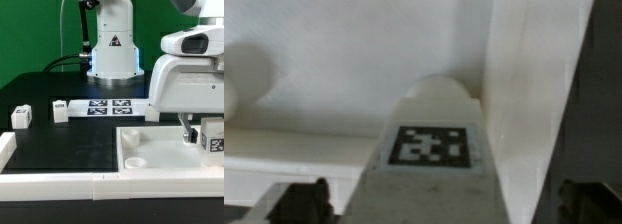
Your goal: Assemble one leg
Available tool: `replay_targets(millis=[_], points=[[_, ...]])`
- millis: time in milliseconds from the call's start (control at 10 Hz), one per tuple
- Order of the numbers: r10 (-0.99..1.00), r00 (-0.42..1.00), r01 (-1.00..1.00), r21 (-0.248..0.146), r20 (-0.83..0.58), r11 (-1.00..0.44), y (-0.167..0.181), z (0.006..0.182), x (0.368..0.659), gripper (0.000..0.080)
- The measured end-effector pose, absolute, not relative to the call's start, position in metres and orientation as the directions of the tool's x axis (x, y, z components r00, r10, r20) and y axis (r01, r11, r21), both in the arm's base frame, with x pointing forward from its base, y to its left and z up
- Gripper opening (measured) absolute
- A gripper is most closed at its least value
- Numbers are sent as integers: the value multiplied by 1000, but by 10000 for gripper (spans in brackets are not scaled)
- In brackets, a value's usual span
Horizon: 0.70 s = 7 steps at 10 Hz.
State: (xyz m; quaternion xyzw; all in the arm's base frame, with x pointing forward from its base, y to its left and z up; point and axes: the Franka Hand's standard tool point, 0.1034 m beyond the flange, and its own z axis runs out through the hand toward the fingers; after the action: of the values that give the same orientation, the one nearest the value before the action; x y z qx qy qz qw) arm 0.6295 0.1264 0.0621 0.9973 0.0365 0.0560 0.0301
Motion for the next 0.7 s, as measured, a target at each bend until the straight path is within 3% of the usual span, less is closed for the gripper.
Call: replay_targets(millis=[200,300,400,700], points=[[76,991,69,64,109,-996,126,62,629,399],[76,991,69,64,109,-996,126,62,629,399],[76,991,69,64,109,-996,126,62,629,288],[46,993,39,61,112,-997,126,62,630,288]])
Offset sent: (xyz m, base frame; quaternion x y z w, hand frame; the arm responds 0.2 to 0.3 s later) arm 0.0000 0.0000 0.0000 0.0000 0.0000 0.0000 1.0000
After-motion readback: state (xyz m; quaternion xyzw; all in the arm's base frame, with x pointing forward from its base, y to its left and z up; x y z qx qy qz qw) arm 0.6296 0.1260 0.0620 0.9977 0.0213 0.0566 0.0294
